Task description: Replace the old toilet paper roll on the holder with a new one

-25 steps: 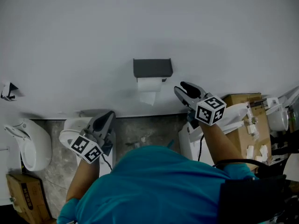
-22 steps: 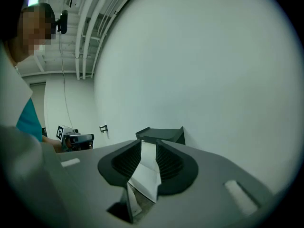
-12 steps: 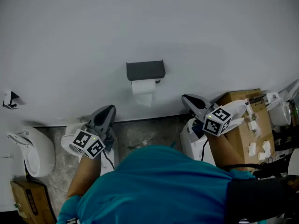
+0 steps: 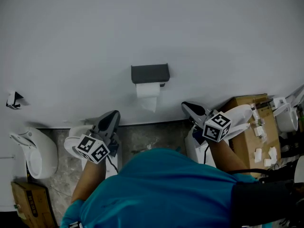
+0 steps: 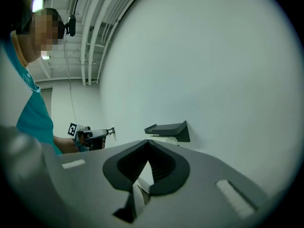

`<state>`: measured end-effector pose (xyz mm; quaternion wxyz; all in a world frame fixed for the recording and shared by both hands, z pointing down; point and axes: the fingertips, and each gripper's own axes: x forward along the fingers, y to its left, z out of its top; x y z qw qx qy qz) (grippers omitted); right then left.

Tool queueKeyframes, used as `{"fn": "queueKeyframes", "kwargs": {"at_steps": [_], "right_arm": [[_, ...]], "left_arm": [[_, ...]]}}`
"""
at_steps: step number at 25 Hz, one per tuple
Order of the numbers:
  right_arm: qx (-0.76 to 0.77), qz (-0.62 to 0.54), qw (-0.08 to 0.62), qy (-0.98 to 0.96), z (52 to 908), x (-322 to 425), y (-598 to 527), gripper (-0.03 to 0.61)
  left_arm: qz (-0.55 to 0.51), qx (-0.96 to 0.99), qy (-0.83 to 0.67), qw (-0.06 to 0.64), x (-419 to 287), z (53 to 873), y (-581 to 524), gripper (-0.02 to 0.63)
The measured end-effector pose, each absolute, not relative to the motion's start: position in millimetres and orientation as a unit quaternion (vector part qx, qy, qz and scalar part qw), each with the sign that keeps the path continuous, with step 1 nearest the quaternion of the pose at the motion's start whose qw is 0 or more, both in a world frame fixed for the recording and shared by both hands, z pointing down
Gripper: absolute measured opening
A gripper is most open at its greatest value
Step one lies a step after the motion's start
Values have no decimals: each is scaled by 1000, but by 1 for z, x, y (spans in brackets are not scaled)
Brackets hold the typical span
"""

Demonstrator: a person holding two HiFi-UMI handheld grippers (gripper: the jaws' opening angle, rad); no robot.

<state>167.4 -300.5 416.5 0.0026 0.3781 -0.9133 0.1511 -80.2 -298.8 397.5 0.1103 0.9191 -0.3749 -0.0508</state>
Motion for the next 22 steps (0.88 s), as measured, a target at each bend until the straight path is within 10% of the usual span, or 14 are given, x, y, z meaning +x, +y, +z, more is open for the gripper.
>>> {"fn": "queueKeyframes", "kwargs": {"at_steps": [22], "right_arm": [[377,138,10,-916,408,158,-308,0]], "left_arm": [[-56,919,-377,103,-88,392,-296,8]]}}
